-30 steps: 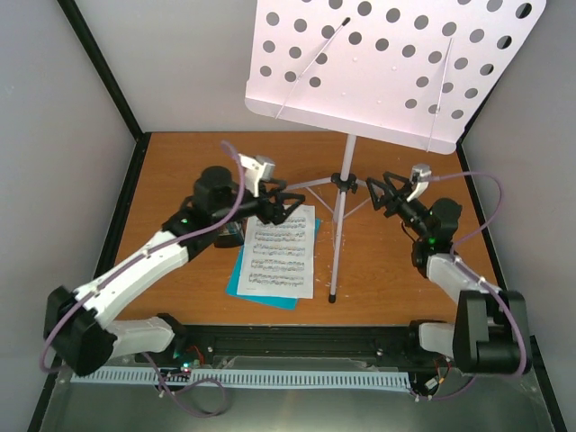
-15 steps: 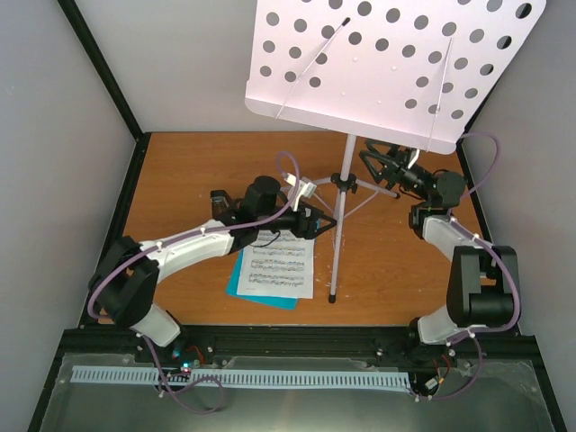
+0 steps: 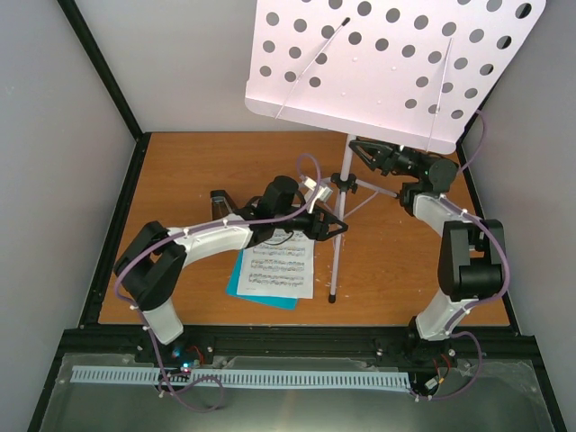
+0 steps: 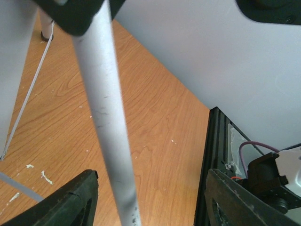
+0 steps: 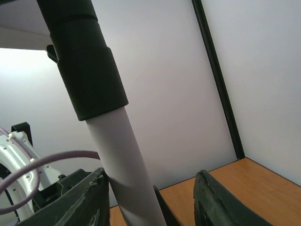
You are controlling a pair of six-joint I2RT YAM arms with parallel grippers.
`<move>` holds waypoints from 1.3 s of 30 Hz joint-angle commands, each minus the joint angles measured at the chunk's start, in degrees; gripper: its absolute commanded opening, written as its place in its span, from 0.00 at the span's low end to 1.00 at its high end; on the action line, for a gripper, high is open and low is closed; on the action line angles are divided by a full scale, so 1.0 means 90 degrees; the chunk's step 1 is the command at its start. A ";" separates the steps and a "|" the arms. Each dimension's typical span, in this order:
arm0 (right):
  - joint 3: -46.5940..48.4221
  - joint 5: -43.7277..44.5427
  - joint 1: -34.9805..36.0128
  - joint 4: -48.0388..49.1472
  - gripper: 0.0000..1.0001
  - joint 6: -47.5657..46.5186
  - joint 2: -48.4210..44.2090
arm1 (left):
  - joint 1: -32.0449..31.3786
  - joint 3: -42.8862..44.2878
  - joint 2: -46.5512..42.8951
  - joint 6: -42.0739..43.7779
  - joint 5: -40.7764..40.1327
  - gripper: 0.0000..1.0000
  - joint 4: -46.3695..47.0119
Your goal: Pack up the instrument practice props
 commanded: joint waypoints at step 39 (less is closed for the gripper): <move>-0.0304 0.0329 0.0815 -0.6577 0.03 -0.5782 -0.2940 | -0.0050 -0.0207 -0.0844 0.1672 -0.0481 0.00 0.1234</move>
